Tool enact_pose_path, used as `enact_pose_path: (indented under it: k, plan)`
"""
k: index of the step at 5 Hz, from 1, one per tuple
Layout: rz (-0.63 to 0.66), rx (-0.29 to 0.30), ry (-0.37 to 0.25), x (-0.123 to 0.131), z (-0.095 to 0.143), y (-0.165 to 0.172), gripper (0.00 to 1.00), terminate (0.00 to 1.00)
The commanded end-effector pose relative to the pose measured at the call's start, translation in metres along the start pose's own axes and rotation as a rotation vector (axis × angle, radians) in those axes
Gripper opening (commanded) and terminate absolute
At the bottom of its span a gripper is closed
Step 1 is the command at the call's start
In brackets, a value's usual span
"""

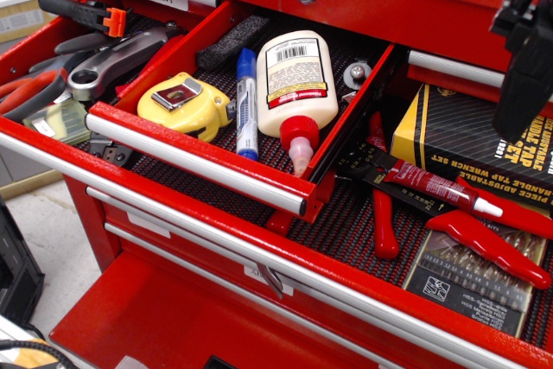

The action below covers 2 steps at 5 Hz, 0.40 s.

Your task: Pick up glue and put into drawer

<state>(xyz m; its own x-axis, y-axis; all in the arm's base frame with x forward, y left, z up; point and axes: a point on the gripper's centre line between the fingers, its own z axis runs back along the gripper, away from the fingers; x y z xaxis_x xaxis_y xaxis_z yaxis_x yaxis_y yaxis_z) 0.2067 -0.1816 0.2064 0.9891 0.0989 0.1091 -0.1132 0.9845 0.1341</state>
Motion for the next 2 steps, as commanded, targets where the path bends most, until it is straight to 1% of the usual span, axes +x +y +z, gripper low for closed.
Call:
enact_pose_path:
  k: [1, 2]
  plan:
    - [0.0, 0.0, 0.0, 0.0, 0.0, 0.0, 1.0, 0.0]
    - [0.253, -0.036, 0.035, 0.027, -0.015, -0.003, 1.0, 0.0]
